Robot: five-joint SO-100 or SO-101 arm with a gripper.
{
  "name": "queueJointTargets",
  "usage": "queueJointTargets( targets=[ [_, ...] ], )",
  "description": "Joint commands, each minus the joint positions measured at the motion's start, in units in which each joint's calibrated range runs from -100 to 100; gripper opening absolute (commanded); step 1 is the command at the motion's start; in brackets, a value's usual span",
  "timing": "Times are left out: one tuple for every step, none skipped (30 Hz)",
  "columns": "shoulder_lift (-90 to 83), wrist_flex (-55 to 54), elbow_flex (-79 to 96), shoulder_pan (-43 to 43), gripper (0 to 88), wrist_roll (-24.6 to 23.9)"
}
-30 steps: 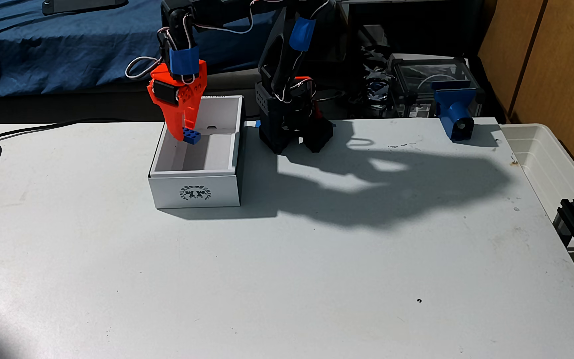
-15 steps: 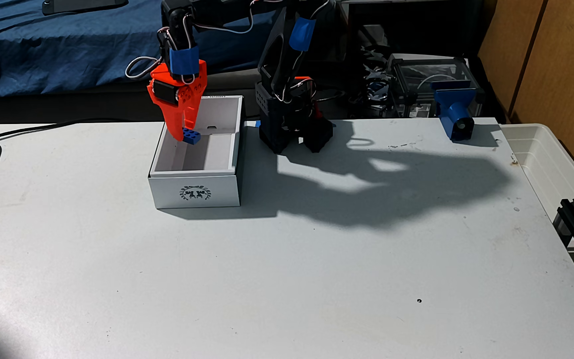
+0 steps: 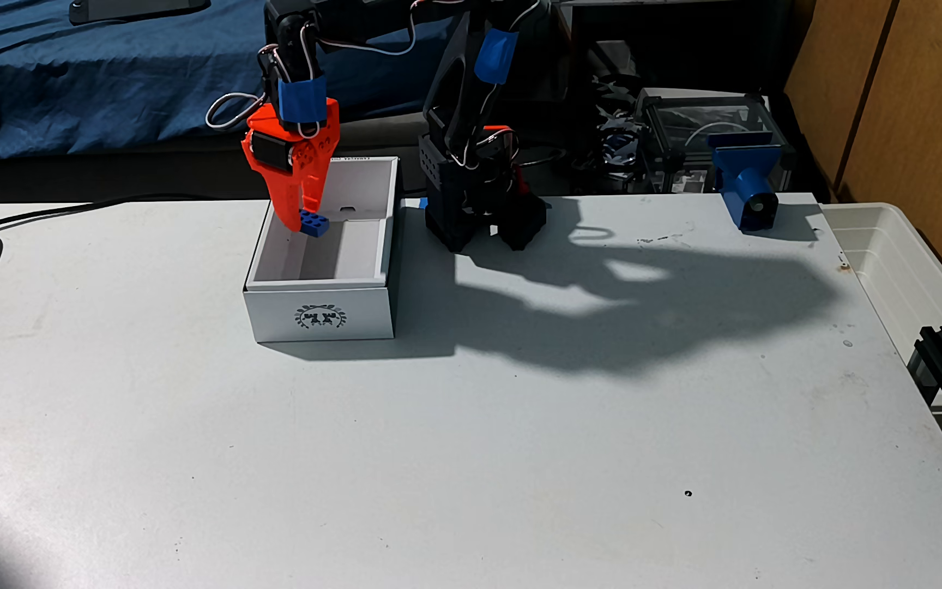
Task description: Grab the blue brick and place in box
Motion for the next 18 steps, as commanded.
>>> queueJointTargets(
  targets=[
    [-1.6, -0.2, -0.1, 0.2, 15.4, 0.1],
    [-1.6, -0.2, -0.1, 0.2, 17.8, 0.0],
    [-1.6, -0.2, 0.0, 0.2, 19.8, 0.0],
    [-1.6, -0.2, 0.0, 0.2, 21.7, 0.0],
    [-1.6, -0.2, 0.0, 0.2, 23.4, -0.1],
    [-1.6, -0.2, 0.0, 0.2, 24.8, -0.1],
    [-1.6, -0.1, 0.0, 0.2, 26.0, -0.1],
    [-1.6, -0.1, 0.0, 0.2, 27.0, -0.1],
    [-1.6, 0.0, 0.0, 0.2, 27.5, -0.1],
    [-1.6, 0.1, 0.0, 0.2, 27.7, -0.1],
    [-1.6, 0.1, 0.0, 0.2, 27.8, -0.1],
    [-1.6, 0.1, 0.0, 0.2, 27.8, -0.1],
    [-1.6, 0.2, 0.0, 0.2, 27.8, -0.1],
    [-1.6, 0.2, 0.0, 0.2, 27.4, -0.1],
    [-1.6, 0.2, 0.0, 0.2, 27.1, -0.1],
    [-1.6, 0.2, 0.0, 0.2, 27.1, -0.1],
    [-1.6, 0.2, -0.3, 0.2, 27.1, -0.1],
    [-1.7, 0.4, -0.6, 0.1, 27.1, -0.1]
  ],
)
